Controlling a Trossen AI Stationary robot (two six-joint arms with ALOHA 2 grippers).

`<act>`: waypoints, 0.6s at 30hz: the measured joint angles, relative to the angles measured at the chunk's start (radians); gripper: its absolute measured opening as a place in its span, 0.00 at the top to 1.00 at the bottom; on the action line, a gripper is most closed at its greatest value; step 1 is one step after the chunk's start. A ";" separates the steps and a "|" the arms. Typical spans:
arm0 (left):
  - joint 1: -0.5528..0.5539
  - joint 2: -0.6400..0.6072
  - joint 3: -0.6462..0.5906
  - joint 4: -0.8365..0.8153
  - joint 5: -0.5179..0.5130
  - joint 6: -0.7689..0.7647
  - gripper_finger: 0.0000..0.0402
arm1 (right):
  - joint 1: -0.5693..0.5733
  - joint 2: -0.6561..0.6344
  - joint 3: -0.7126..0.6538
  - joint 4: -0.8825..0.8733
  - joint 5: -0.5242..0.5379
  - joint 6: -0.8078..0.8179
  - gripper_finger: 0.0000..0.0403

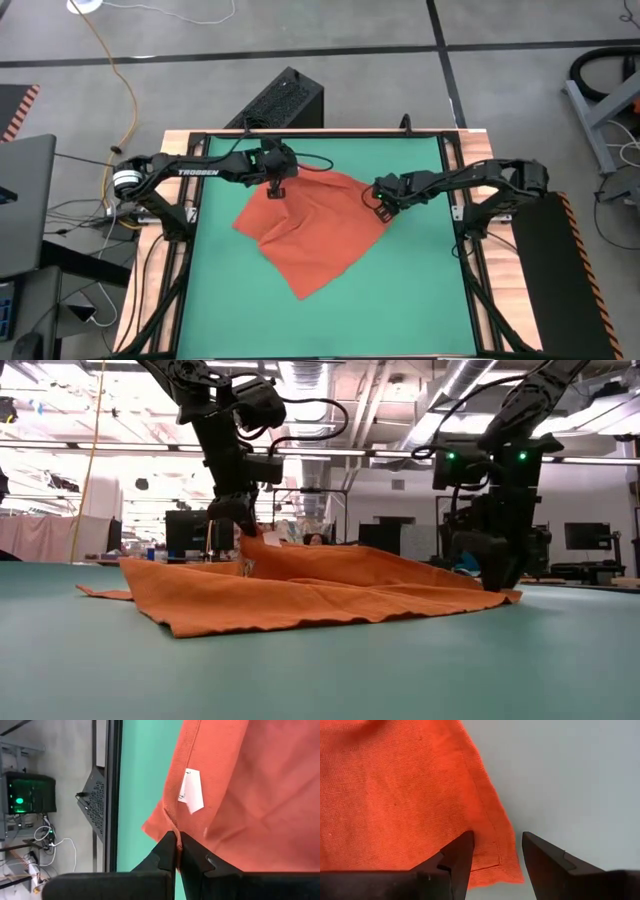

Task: Roll towel
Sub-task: Roll the orange towel

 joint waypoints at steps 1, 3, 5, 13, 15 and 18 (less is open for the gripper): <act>0.000 0.000 0.000 -0.002 -0.002 0.000 1.00 | -0.002 0.000 0.000 0.000 -0.016 0.000 0.52; 0.000 0.000 0.000 -0.002 -0.005 0.000 1.00 | -0.008 -0.002 -0.001 -0.001 -0.058 0.002 0.54; 0.000 0.000 0.000 -0.002 -0.005 0.000 1.00 | -0.010 -0.002 -0.001 -0.001 -0.088 0.015 0.59; -0.008 -0.006 0.000 -0.014 -0.033 -0.025 1.00 | 0.014 0.000 0.008 -0.013 -0.074 0.061 0.96; -0.027 -0.028 -0.001 -0.049 -0.066 -0.047 1.00 | 0.041 0.004 0.028 -0.026 -0.048 0.072 0.97; -0.063 -0.094 -0.001 -0.119 -0.075 -0.088 1.00 | 0.091 0.005 0.085 -0.063 -0.006 0.083 0.99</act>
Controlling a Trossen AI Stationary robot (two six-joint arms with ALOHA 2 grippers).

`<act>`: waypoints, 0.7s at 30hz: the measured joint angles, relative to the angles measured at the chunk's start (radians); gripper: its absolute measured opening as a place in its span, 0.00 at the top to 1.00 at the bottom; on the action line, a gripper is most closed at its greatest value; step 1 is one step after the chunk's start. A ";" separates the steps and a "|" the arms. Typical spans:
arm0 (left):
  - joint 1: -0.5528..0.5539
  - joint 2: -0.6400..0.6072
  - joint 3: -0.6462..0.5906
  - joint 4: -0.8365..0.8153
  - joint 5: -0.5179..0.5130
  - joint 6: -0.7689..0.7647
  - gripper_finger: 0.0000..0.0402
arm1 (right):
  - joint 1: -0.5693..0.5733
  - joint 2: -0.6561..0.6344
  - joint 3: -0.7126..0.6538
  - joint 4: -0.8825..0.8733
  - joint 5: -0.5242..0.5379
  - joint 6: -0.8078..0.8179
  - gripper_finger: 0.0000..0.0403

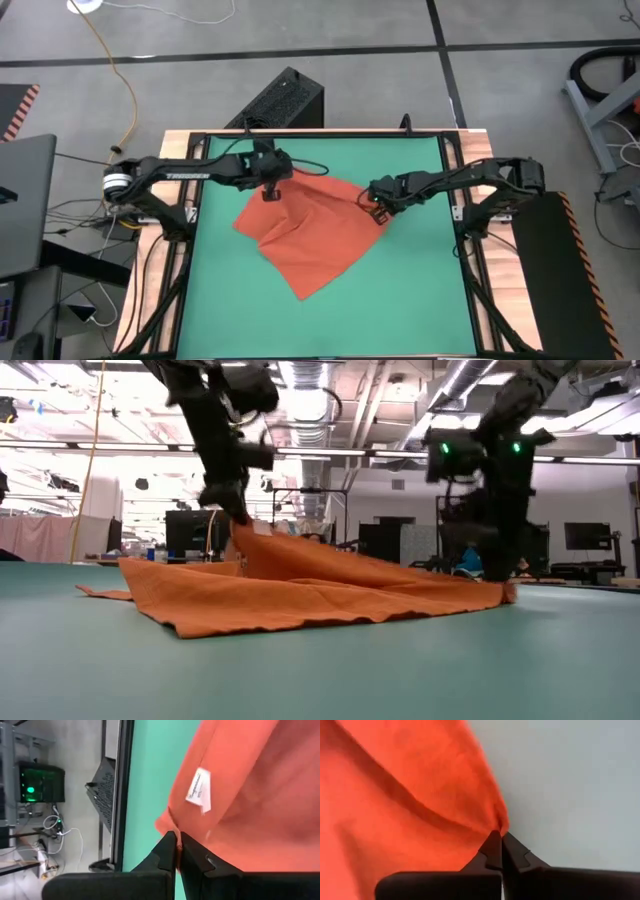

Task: Roll towel
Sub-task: Roll the orange towel

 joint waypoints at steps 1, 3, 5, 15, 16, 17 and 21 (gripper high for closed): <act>-0.012 -0.028 0.000 -0.021 0.000 -0.018 1.00 | 0.014 0.000 0.025 -0.016 0.032 0.006 0.99; -0.032 -0.091 0.000 -0.055 0.000 -0.064 1.00 | 0.039 0.000 0.076 -0.079 0.085 0.017 0.99; -0.052 -0.157 0.000 -0.097 -0.002 -0.117 1.00 | 0.064 0.000 0.131 -0.150 0.148 0.030 0.99; -0.215 -0.478 0.000 -0.177 -0.074 -0.306 1.00 | 0.231 -0.002 0.566 -0.493 0.429 0.052 1.00; -0.239 -0.506 0.000 -0.177 -0.079 -0.320 1.00 | 0.254 -0.002 0.613 -0.514 0.449 0.049 1.00; -0.263 -0.533 0.000 -0.176 -0.081 -0.336 1.00 | 0.279 -0.002 0.658 -0.534 0.469 0.048 1.00; -0.365 -0.634 0.000 -0.165 -0.086 -0.415 1.00 | 0.377 -0.003 0.820 -0.594 0.524 0.027 1.00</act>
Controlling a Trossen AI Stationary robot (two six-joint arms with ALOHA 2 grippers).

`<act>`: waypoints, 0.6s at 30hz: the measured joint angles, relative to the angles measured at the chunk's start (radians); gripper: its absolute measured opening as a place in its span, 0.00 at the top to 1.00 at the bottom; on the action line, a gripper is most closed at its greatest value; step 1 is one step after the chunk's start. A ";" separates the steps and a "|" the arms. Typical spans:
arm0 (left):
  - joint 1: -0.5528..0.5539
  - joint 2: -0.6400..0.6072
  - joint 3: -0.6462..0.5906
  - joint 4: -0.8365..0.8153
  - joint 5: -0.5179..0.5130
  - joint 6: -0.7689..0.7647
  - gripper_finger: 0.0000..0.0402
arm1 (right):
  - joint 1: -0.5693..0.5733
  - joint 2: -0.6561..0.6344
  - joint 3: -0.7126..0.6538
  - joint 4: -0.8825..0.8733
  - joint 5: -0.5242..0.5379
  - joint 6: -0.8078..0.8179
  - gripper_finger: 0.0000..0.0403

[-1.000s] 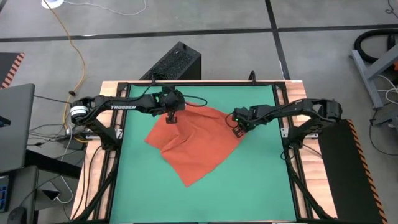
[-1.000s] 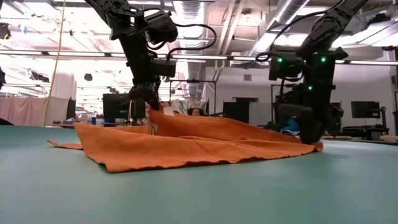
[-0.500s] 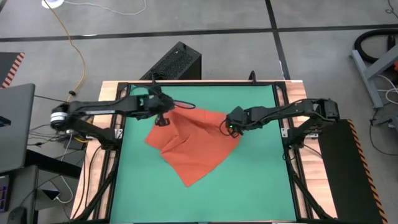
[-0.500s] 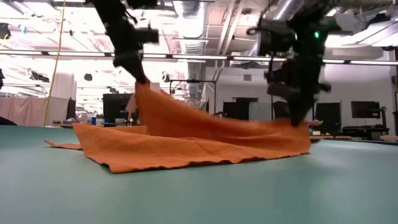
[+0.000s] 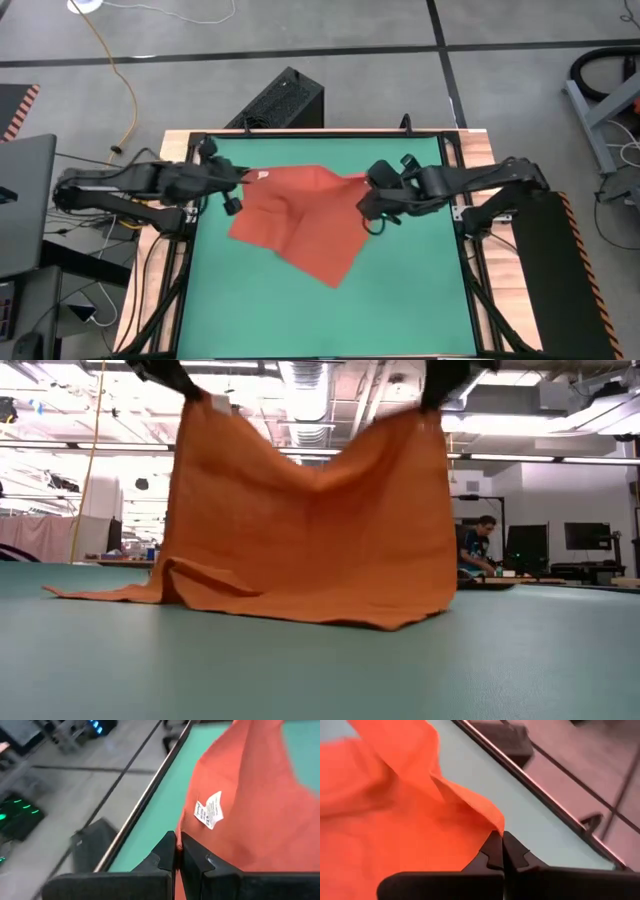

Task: Roll towel
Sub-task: Roll the orange towel

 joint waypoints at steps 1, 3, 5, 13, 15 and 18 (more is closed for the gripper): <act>-0.028 -0.022 0.000 0.007 0.003 -0.029 1.00 | 0.022 0.000 0.033 -0.006 0.011 -0.002 1.00; -0.080 -0.064 0.005 0.015 0.030 -0.084 1.00 | 0.068 -0.001 0.088 -0.019 0.034 -0.006 1.00; -0.131 -0.089 0.025 0.020 0.052 -0.136 1.00 | 0.110 -0.001 0.128 -0.031 0.053 -0.006 1.00; -0.375 -0.083 0.116 0.100 0.072 -0.307 1.00 | 0.298 -0.001 0.225 -0.035 0.074 -0.005 1.00; -0.430 -0.061 0.140 0.166 0.072 -0.320 1.00 | 0.345 -0.001 0.251 -0.040 0.103 -0.006 1.00; -0.488 -0.023 0.205 0.221 0.041 -0.307 1.00 | 0.399 0.000 0.305 -0.106 0.175 -0.003 1.00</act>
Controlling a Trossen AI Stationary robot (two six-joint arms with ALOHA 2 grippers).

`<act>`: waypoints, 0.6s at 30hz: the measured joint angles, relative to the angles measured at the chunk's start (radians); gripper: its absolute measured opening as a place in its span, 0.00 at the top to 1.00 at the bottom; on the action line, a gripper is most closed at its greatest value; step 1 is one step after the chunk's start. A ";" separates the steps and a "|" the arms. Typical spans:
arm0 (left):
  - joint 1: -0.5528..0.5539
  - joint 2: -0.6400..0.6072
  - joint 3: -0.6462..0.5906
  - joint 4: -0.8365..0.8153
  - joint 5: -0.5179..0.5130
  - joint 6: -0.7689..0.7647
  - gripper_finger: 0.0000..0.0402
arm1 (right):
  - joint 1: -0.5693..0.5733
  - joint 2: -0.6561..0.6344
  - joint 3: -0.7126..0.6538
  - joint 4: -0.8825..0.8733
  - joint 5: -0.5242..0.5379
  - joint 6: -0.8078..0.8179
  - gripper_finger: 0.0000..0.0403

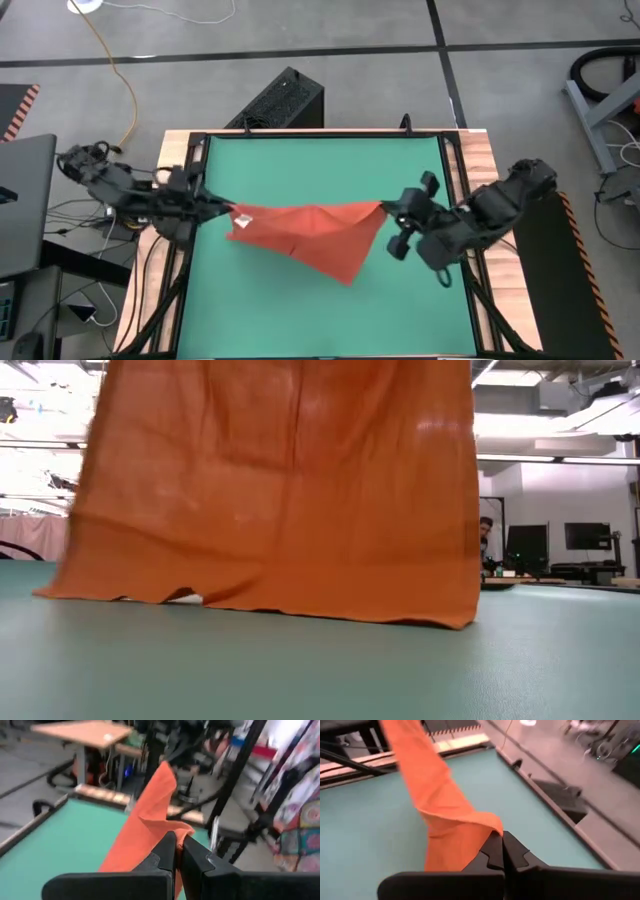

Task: Roll towel
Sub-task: Roll the orange towel

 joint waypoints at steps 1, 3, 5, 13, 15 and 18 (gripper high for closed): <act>-0.013 0.013 0.030 0.008 -0.029 0.015 1.00 | 0.008 0.000 0.021 -0.039 0.028 0.015 1.00; -0.028 0.037 0.092 -0.005 -0.101 0.060 1.00 | 0.009 0.000 0.069 -0.133 0.071 0.066 1.00; -0.029 0.057 0.146 -0.044 -0.186 0.088 1.00 | -0.020 -0.001 0.109 -0.196 0.076 0.102 1.00; 0.100 0.053 0.194 -0.401 -0.414 -0.143 1.00 | -0.291 -0.022 0.063 -0.194 -0.118 -0.004 1.00; 0.143 0.059 0.190 -0.534 -0.408 -0.249 1.00 | -0.366 -0.010 0.017 -0.196 -0.161 -0.026 1.00; 0.193 0.059 0.144 -0.643 -0.408 -0.346 1.00 | -0.454 0.009 -0.062 -0.191 -0.205 -0.030 1.00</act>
